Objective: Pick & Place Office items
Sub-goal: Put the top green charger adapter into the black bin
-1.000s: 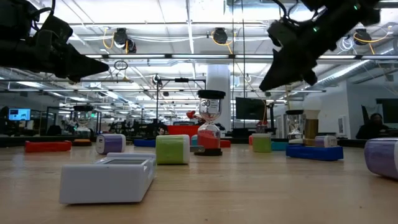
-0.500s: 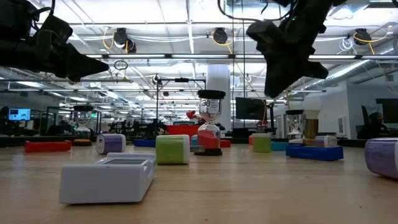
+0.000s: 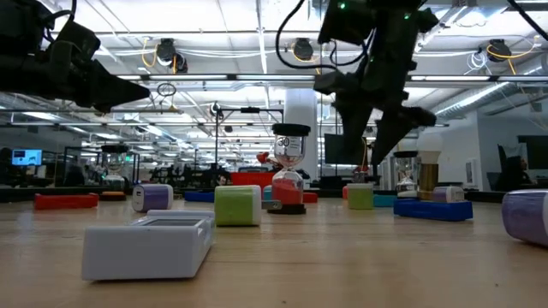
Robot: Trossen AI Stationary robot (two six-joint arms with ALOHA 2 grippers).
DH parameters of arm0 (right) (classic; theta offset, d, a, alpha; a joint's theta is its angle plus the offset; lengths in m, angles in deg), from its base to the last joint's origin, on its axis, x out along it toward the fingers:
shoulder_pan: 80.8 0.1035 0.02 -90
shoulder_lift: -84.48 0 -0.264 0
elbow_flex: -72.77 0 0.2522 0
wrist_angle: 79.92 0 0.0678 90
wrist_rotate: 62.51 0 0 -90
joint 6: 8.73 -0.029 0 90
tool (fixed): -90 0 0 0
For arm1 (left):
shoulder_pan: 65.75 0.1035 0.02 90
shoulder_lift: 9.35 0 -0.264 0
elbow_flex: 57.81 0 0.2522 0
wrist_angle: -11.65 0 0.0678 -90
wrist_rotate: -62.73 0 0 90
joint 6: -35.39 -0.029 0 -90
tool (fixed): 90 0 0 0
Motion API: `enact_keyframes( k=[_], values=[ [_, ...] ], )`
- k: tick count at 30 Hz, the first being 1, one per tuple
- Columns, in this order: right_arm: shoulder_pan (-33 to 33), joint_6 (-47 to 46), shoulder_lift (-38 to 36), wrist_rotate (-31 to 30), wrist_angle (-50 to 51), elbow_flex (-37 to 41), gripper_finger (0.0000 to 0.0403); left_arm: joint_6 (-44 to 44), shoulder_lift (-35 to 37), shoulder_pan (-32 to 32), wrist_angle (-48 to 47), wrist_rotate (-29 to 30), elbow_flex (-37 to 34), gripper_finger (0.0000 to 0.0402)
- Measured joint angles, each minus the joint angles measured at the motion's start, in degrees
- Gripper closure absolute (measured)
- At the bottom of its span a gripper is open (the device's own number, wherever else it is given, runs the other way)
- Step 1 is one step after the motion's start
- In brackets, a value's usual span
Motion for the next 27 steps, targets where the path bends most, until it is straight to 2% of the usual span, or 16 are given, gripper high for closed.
enact_keyframes(
  k=[7,21,27],
  values=[
    [0.1,1.3,4.5,0.2,-1.4,0.0,0.0178,0.0,0.0,0.0,0.0,0.0,0.0,0.036],
    [0.0,3.9,9.8,-3.5,-1.9,0.0,0.0259,0.0,0.0,0.0,0.0,0.0,0.0,0.036],
    [0.1,4.0,9.4,-4.5,-1.4,0.0,0.0264,0.0,0.0,0.0,0.0,0.0,0.0,0.036]
  ],
)
